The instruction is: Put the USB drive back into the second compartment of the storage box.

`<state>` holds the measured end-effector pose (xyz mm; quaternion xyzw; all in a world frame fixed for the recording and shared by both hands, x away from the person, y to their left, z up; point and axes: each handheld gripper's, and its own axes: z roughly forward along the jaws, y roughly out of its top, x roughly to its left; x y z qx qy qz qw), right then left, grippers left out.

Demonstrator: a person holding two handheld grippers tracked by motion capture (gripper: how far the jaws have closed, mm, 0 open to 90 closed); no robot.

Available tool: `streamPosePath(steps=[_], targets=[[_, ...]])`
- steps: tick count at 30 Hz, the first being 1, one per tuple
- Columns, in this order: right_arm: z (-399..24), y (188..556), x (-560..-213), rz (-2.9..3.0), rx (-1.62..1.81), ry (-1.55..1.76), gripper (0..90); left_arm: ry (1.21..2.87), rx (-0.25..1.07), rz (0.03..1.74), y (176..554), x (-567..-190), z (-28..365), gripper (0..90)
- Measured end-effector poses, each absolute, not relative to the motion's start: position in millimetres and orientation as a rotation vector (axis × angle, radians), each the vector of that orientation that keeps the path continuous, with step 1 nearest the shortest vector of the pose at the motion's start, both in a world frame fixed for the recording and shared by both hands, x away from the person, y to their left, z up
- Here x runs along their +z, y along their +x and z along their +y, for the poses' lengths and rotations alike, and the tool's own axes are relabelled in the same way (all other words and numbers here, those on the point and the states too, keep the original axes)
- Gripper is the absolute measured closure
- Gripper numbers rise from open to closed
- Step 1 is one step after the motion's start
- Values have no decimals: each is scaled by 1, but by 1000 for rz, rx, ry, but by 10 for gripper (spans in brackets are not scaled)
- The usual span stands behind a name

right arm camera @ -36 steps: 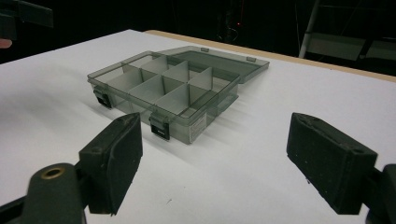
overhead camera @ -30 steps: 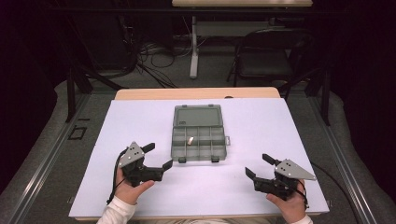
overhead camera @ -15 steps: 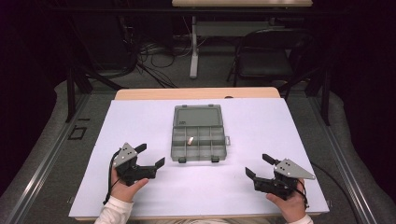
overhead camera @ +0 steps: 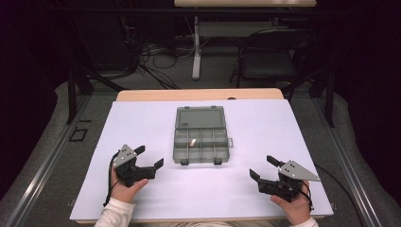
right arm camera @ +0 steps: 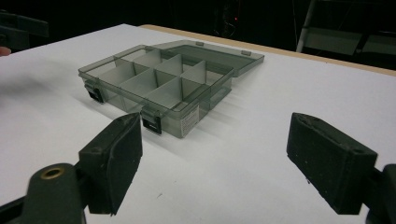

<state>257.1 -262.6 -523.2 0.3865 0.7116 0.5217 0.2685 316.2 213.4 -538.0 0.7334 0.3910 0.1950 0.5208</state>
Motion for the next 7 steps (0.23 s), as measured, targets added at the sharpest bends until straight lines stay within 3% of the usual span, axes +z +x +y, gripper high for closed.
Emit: streamPosePath(steps=[7], targets=[[-263,258,-525,1919,1400,1057,183,1760,460,955,319,-540,215,66]])
